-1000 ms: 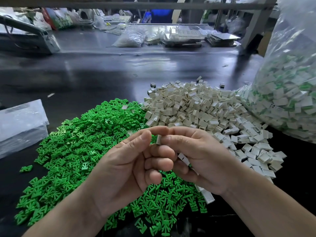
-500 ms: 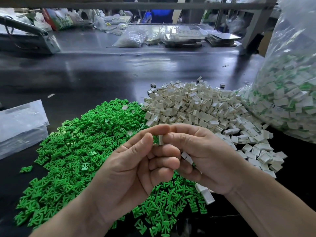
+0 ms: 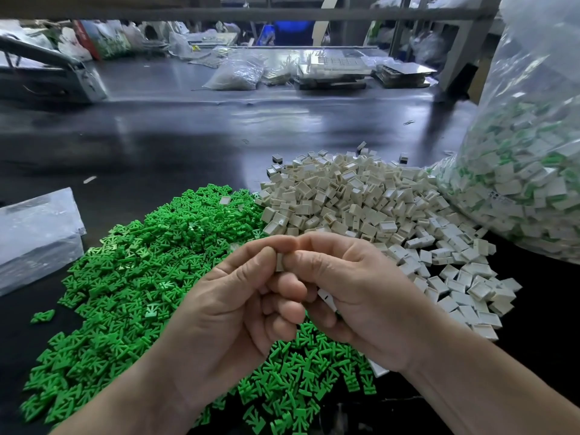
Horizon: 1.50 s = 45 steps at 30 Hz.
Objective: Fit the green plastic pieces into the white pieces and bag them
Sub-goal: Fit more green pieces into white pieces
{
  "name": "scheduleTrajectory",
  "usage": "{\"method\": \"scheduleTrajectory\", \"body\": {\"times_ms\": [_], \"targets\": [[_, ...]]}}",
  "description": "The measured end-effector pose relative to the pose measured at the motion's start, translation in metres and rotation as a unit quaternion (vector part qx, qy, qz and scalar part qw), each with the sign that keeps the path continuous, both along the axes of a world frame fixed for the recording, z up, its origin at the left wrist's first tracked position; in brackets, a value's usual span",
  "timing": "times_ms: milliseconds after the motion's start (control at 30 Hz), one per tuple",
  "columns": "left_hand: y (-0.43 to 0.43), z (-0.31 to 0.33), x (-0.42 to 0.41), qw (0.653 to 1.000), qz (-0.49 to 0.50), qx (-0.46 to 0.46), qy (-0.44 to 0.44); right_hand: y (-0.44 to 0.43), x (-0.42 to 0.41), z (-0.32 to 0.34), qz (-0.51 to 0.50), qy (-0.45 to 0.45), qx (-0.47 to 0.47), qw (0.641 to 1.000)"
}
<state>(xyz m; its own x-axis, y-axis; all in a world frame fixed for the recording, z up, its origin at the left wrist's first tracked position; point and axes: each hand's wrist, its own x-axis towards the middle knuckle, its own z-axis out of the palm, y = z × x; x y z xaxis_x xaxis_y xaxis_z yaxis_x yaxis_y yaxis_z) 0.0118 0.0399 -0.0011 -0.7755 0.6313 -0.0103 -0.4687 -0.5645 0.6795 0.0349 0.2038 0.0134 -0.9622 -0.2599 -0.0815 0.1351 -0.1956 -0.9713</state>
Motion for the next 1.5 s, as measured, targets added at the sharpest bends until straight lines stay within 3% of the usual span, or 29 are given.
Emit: {"method": "scheduleTrajectory", "body": {"times_ms": [267,833,1067,1167,1267,1367,1500], "targets": [[-0.003,-0.001,-0.002,1.0,-0.024,0.004,0.019,0.001,-0.001,-0.001,0.025,-0.027,-0.024,0.999],[0.001,0.001,0.0,0.997,0.024,-0.018,0.067,-0.005,0.0,0.002,0.02,-0.002,-0.032,0.999],[-0.001,-0.003,-0.008,0.969,0.133,-0.167,0.122,-0.003,-0.003,-0.004,-0.05,-0.031,-0.036,0.998],[-0.01,-0.005,-0.012,0.902,0.219,-0.301,0.216,0.001,-0.005,-0.001,-0.038,-0.04,-0.079,0.995],[-0.015,-0.012,-0.015,0.738,0.283,-0.491,0.365,0.005,-0.006,0.0,0.001,-0.05,-0.127,0.991],[-0.013,-0.015,-0.016,0.593,0.281,-0.581,0.481,0.009,-0.007,-0.001,0.028,-0.049,-0.2,0.978],[-0.007,-0.018,-0.017,0.491,0.195,-0.636,0.562,0.015,-0.012,0.001,0.058,-0.055,-0.304,0.949]]}}
